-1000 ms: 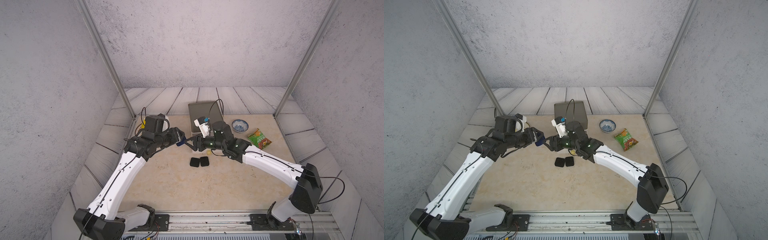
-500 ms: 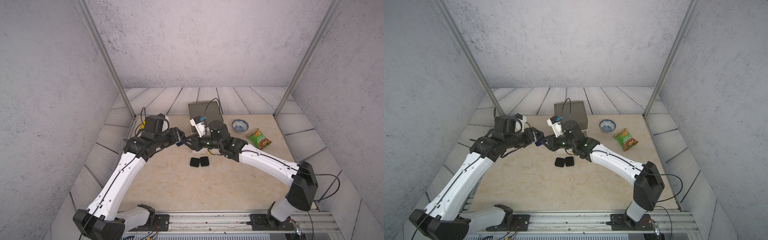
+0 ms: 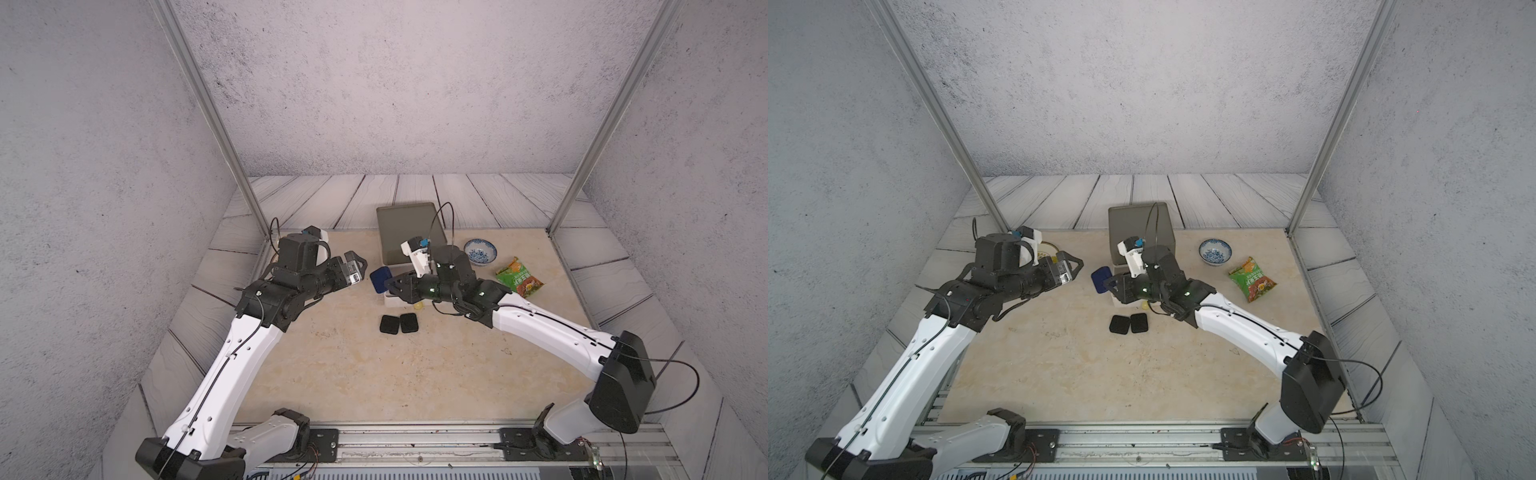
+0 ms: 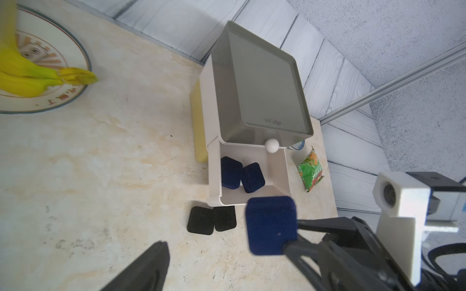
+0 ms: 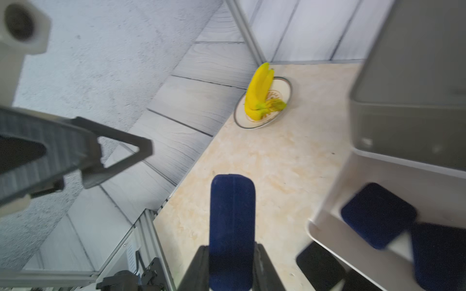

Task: Place the brooch boxes into the drawer by color
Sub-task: Pick up the brooch box from the center of the board, then place the brooch box in the drawer.

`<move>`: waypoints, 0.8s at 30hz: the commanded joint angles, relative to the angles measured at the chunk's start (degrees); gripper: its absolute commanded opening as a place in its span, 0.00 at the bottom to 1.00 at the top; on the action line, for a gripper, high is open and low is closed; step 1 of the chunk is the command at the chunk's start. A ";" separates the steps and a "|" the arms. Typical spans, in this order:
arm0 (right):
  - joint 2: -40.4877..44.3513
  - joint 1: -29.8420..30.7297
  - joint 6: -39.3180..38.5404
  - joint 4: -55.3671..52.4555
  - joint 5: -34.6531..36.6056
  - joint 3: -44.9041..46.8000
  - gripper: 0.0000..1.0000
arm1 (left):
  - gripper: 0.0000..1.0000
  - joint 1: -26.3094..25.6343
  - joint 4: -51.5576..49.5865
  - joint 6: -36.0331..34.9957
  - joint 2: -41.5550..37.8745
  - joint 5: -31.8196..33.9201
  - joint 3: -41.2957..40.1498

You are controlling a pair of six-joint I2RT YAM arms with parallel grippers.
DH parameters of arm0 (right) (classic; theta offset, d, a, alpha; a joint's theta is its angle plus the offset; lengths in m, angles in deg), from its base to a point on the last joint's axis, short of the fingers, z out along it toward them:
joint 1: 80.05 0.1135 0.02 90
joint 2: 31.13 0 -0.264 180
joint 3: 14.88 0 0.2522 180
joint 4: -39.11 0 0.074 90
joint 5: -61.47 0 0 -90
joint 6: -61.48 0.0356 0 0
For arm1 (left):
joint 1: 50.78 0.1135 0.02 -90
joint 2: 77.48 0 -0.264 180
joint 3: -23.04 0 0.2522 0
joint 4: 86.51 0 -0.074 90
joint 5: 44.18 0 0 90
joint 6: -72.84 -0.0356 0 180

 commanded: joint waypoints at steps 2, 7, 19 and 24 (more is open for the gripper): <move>5.73 -6.74 -2.81 -7.15 4.39 3.25 0.16 | 0.98 4.15 -1.77 -3.74 -1.99 3.14 -2.79; 5.99 -13.09 -4.60 -9.42 4.88 5.23 0.15 | 0.98 7.32 -0.99 -5.28 -2.64 0.47 -4.74; -2.80 -15.74 -9.99 -10.80 5.44 2.64 0.14 | 0.98 7.97 -0.15 -6.49 -0.77 -0.99 -5.42; -7.14 -15.71 -11.21 -10.91 5.24 0.17 0.13 | 0.98 8.23 -0.34 -6.90 -0.63 -0.99 -5.86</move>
